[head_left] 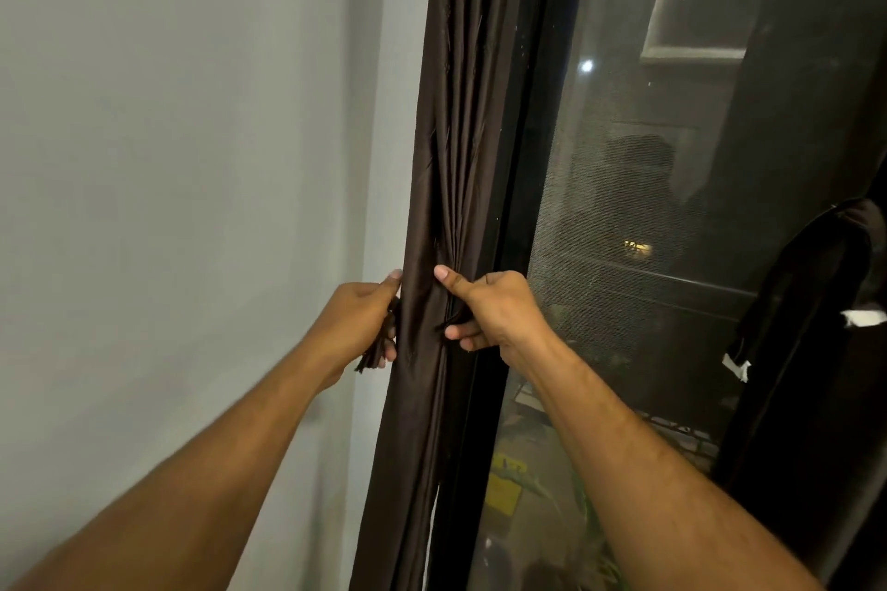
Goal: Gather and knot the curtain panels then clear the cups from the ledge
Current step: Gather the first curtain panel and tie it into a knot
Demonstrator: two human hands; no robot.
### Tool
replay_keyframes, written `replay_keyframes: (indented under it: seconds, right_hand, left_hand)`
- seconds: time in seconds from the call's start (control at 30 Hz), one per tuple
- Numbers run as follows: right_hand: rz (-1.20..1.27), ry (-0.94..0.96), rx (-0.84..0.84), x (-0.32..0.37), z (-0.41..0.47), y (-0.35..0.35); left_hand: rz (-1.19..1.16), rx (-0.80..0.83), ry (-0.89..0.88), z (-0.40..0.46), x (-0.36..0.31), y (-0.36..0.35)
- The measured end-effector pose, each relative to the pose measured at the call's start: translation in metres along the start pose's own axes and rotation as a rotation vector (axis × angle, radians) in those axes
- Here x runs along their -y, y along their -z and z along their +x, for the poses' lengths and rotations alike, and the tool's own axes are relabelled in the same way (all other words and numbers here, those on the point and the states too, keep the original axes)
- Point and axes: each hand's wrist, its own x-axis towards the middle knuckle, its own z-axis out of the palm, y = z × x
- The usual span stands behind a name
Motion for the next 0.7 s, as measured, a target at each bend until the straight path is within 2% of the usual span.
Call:
replay_keyframes:
  seconds: [0.13,0.27,0.37,0.47,0.57,0.7]
  right_hand:
    - [0.115,0.035,-0.034,-0.011,-0.005,-0.006]
    - [0.183,0.105,0.050,-0.026,-0.014,-0.005]
    - [0.164,0.130,0.066,-0.042,-0.021,0.002]
    - [0.031,0.197,0.029,-0.051,-0.027,0.004]
    - [-0.073,0.284,0.018,-0.049,-0.034,0.000]
    - [-0.019,0.165,0.046,-0.043,-0.041,-0.005]
  left_hand:
    - [-0.301,0.013,0.049,-0.014,0.005,0.005]
    - [-0.547,0.011,0.089,-0.025,0.010,0.000]
    - [-0.610,-0.077,0.114,-0.022,0.018,-0.004]
    - [-0.642,-0.097,0.151,-0.019,0.025,-0.010]
    - [-0.649,-0.041,0.169,-0.018,0.027,-0.015]
    - [-0.613,0.092,0.137,-0.019,0.024,-0.019]
